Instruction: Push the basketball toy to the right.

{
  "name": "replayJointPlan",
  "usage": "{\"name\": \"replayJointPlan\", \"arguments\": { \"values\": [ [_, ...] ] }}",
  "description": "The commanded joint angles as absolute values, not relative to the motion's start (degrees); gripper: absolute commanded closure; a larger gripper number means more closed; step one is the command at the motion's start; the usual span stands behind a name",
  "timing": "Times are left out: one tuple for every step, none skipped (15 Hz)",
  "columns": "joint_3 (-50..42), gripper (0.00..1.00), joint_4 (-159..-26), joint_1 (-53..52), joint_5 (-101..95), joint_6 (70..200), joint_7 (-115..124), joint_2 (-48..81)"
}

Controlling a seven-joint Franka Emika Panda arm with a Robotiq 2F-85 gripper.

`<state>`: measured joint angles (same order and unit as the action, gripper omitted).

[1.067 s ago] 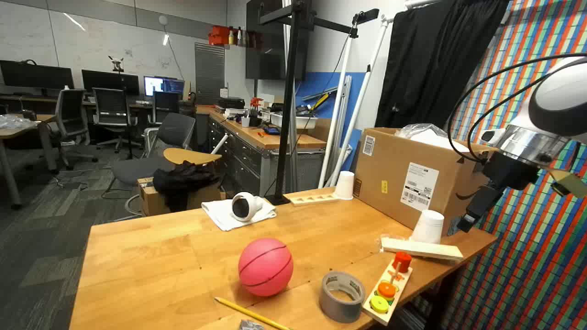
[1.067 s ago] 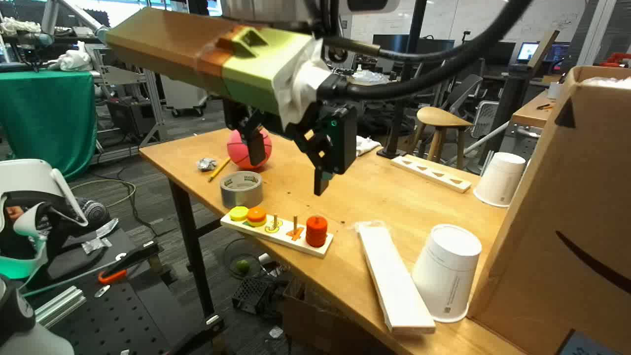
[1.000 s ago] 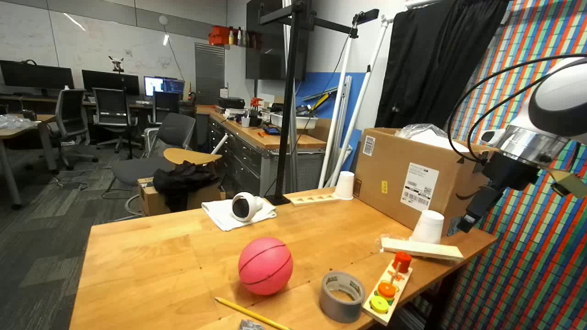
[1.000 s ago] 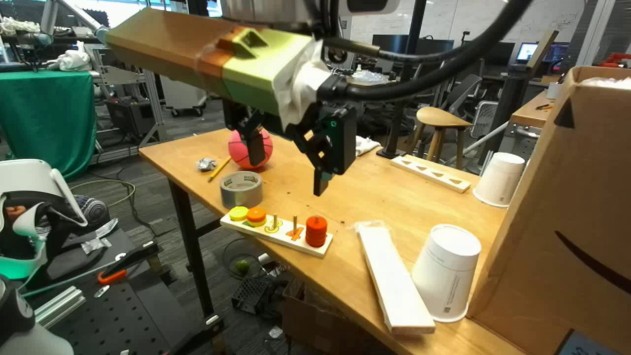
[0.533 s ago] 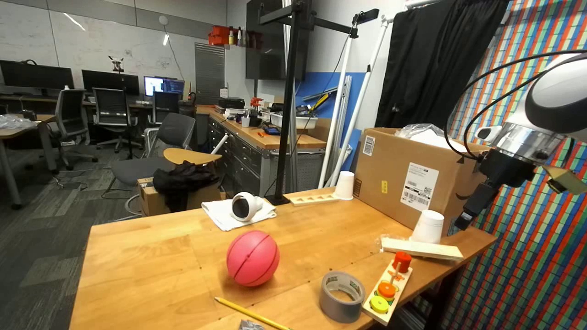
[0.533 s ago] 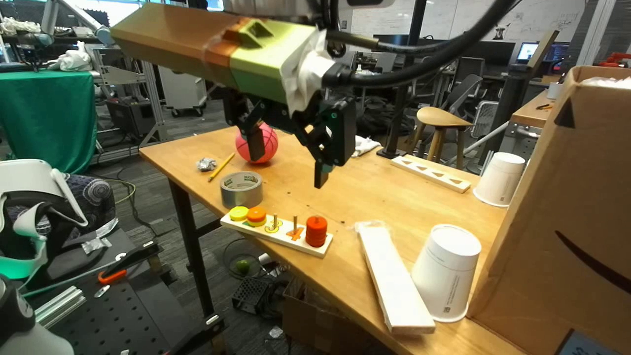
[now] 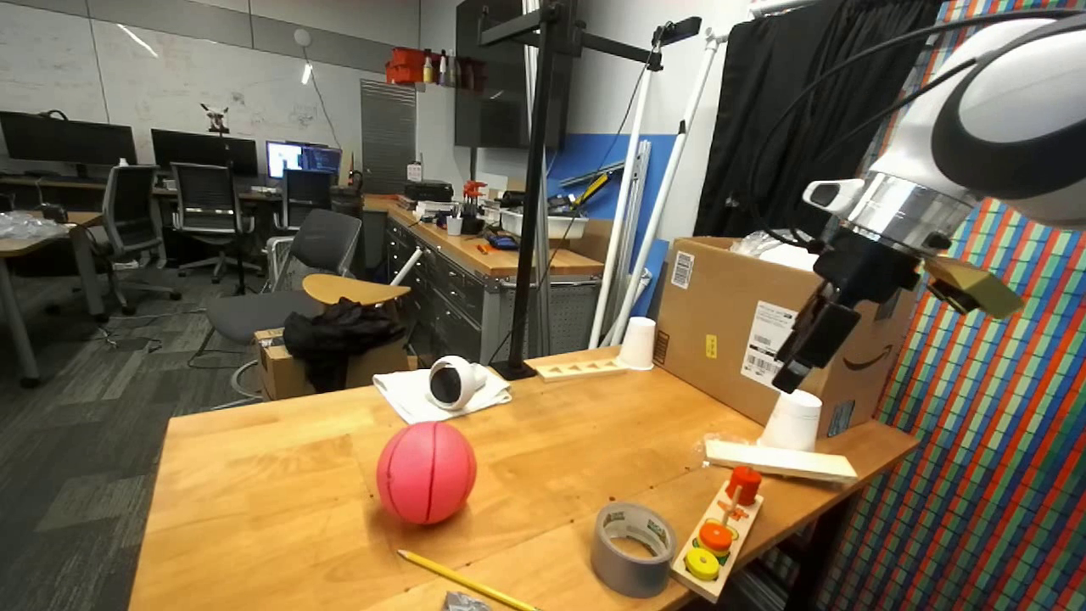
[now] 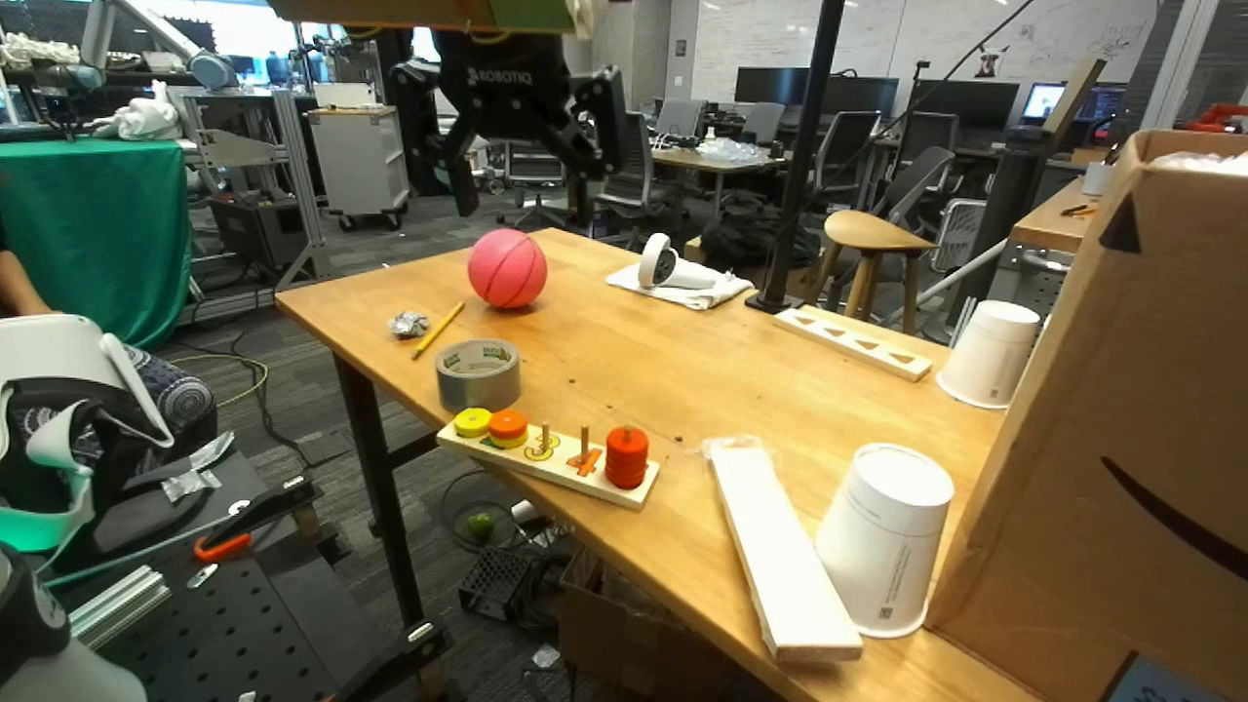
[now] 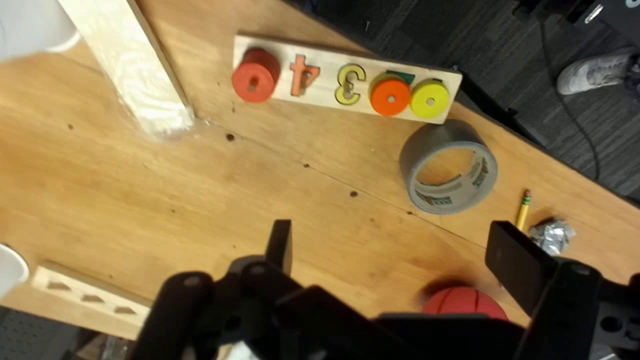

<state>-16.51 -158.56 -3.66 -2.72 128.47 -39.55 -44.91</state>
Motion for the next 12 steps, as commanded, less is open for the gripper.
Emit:
{"name": "replayJointPlan", "arguments": {
  "values": [
    [-12.3,0.0,-158.5,-11.9,1.7,133.7,-40.9,-44.0],
    [-10.8,0.0,-158.5,-14.4,2.9,135.8,-40.5,-43.2],
    [-9.7,0.0,-158.5,-17.1,4.1,138.3,-40.5,-41.9],
    [-8.3,0.0,-158.5,-19.9,5.2,141.1,-40.6,-40.2],
    [-7.3,0.0,-158.6,-22.5,6.2,143.7,-40.9,-38.5],
    [-6.2,0.0,-158.6,-25.5,7.4,146.5,-41.2,-36.3],
    [-5.3,0.0,-158.7,-28.2,8.4,149.1,-41.6,-34.3],
    [-4.4,0.0,-158.8,-30.9,9.3,151.6,-42.1,-32.3],
    [-3.6,0.0,-158.8,-33.4,10.1,154.2,-42.7,-30.2],
    [-3.1,0.0,-158.9,-35.7,10.8,156.9,-43.5,-28.0],
    [-2.7,0.0,-158.9,-38.3,11.3,159.4,-44.2,-25.8],
    [-2.7,0.0,-157.9,-40.7,11.6,161.2,-44.9,-23.2]
  ]
}}
